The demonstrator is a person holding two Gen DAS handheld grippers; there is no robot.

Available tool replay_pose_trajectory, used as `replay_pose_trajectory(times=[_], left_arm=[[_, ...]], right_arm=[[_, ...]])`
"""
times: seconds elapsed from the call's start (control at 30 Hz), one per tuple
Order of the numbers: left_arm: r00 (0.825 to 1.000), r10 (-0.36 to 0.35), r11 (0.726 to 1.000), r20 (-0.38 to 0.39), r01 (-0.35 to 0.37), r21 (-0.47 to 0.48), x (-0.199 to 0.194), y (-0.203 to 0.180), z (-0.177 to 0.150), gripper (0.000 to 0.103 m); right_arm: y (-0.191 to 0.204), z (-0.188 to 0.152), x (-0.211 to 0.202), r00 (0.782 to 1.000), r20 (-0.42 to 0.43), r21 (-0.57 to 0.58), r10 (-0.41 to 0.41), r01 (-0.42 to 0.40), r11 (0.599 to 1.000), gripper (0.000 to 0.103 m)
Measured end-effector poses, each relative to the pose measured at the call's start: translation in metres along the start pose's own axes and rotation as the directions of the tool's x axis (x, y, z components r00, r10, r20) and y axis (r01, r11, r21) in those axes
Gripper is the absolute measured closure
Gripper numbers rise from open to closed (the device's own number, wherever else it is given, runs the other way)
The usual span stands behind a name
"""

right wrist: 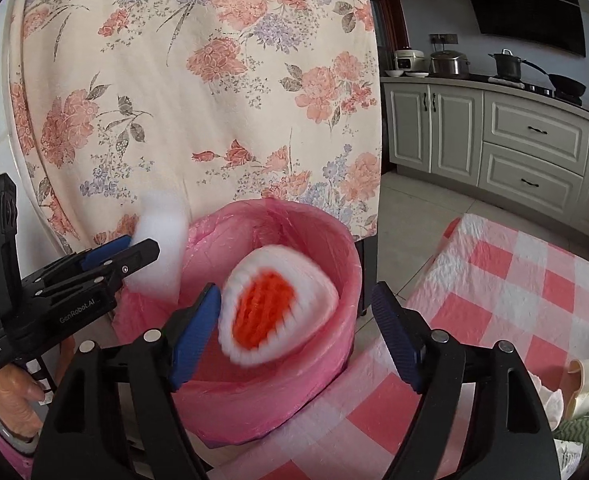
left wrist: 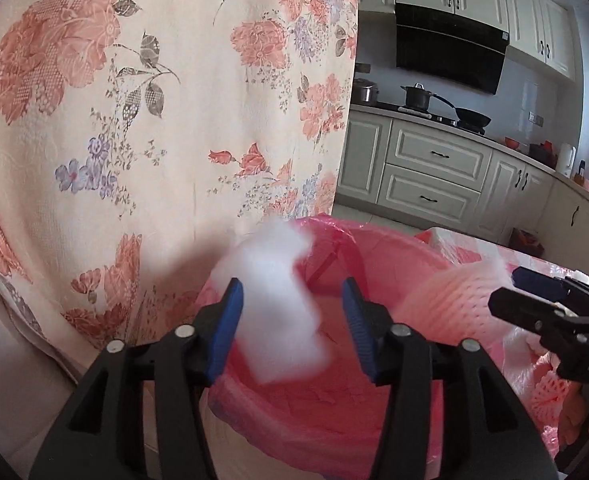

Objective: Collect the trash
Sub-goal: 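Carry both items over the pink bin and open both grippers, then move both grippers back toward the remaining items on the table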

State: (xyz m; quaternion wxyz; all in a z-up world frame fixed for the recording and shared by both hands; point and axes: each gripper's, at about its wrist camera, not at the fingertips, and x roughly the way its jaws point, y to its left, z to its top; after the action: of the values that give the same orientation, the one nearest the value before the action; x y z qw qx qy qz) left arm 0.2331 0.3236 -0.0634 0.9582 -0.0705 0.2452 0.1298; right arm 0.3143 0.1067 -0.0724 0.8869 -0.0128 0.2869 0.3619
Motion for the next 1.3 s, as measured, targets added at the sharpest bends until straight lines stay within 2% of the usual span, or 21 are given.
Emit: replay_pose_trajectory(times=[0.07,0.2,0.43,0.57,0.73,0.8,0.87,1.17,1.3], left_arm=[[1.0,0.011,1.0,-0.002,-0.011,0.005,-0.001,-0.003,-0.004,0.043],[1.0,0.014,1.0,0.003,-0.014,-0.026,-0.008,-0.006,-0.01,0.041],[0.996,0.055,0.997,0.075,-0.05,-0.065,-0.043,-0.03,-0.021,0.02],[0.991,0.059,0.997,0.123,-0.052,-0.061,-0.065,-0.056,-0.03,0.01],[0.989,-0.012,0.995,0.148,0.027,-0.096,-0.08,-0.097,-0.044,0.009],[0.987,-0.081,0.988,0.137,0.098,-0.121,-0.081,-0.114,-0.051,0.009],[0.986,-0.122,0.984,0.115,0.136,-0.119,-0.083,-0.135,-0.06,0.009],[0.977,-0.213,0.976,0.02,0.212,0.047,-0.086,-0.223,-0.096,0.009],[0.973,-0.23,0.969,-0.019,0.231,0.088,-0.084,-0.245,-0.108,0.009]], right_arm=[[-0.002,-0.003,-0.005,1.0,0.006,0.01,-0.001,0.001,1.0,0.029],[0.001,-0.009,-0.024,1.0,0.026,0.003,-0.001,0.001,1.0,0.029],[-0.002,-0.013,-0.073,0.994,0.107,0.014,0.001,-0.002,1.0,0.029],[-0.014,-0.025,-0.107,0.988,0.149,0.012,-0.05,0.049,0.999,0.029],[-0.044,-0.053,-0.139,0.979,0.144,0.046,-0.144,0.138,0.989,0.027],[-0.059,-0.067,-0.152,0.976,0.127,0.059,-0.178,0.171,0.983,0.027],[-0.073,-0.081,-0.164,0.971,0.11,0.078,-0.213,0.206,0.976,0.027],[-0.137,-0.14,-0.218,0.927,0.047,0.171,-0.373,0.36,0.917,0.027],[-0.158,-0.158,-0.238,0.905,0.038,0.217,-0.423,0.406,0.888,0.027]])
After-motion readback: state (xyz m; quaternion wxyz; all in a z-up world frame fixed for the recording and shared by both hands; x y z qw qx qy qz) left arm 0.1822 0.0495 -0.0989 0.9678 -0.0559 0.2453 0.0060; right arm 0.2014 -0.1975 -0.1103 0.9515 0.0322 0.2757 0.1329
